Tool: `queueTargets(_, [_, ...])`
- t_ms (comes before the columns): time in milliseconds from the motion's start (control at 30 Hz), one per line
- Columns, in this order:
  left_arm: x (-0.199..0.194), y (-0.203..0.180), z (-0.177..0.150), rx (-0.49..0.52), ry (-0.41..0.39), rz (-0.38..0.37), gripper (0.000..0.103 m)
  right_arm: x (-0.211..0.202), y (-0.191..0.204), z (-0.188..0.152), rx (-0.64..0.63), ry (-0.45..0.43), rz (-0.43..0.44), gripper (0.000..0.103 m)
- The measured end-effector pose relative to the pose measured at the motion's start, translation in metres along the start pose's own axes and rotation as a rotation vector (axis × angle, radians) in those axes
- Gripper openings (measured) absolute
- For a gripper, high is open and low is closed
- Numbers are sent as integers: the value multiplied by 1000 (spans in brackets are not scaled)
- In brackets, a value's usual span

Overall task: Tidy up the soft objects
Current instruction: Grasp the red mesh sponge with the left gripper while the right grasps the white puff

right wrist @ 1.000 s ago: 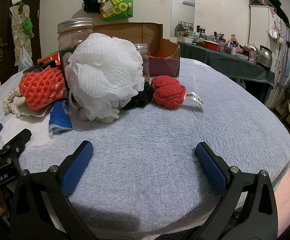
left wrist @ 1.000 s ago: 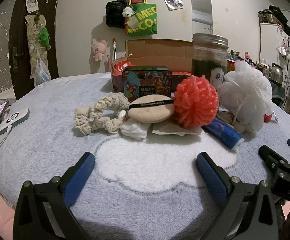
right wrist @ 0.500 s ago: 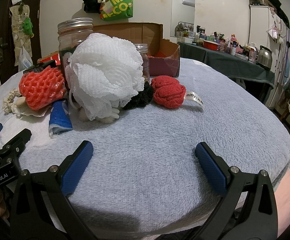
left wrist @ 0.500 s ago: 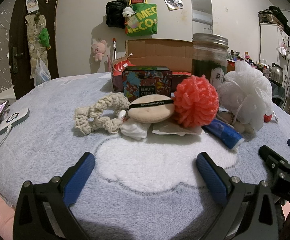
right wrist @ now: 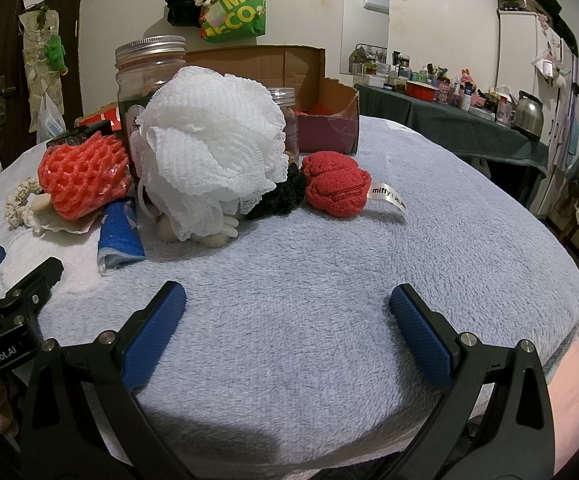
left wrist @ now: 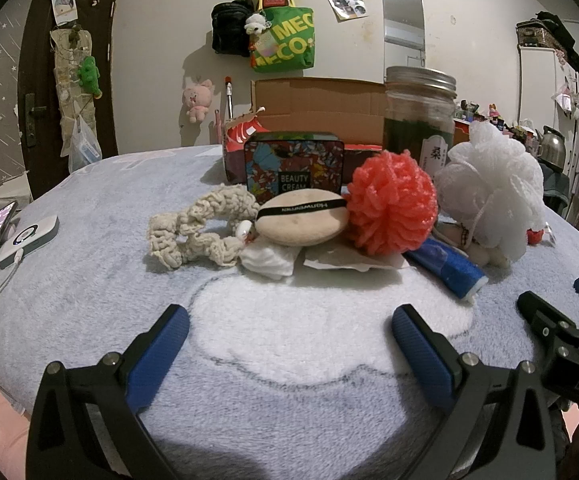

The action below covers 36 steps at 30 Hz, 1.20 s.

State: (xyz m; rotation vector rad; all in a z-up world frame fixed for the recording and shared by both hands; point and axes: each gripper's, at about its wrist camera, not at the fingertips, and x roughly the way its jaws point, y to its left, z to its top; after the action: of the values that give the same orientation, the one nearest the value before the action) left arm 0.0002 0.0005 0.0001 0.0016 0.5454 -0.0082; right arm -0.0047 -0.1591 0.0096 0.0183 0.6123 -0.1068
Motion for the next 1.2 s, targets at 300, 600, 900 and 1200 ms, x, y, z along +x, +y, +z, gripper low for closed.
queueTargets(300, [0, 0, 1, -1, 5, -2, 103, -1, 3, 6, -1, 16, 5, 103])
queueTargets(600, [-5, 6, 22, -17, -19, -42, 103, -2, -12, 24, 55, 26, 60, 103])
queueTargets(900, [-16, -3, 55, 39, -71, -115, 103, -22, -20, 63, 47, -74, 159, 103])
queueTargets(1200, [-4, -12, 79, 89, -45, -195, 102, -3, -14, 99, -39, -43, 331, 103])
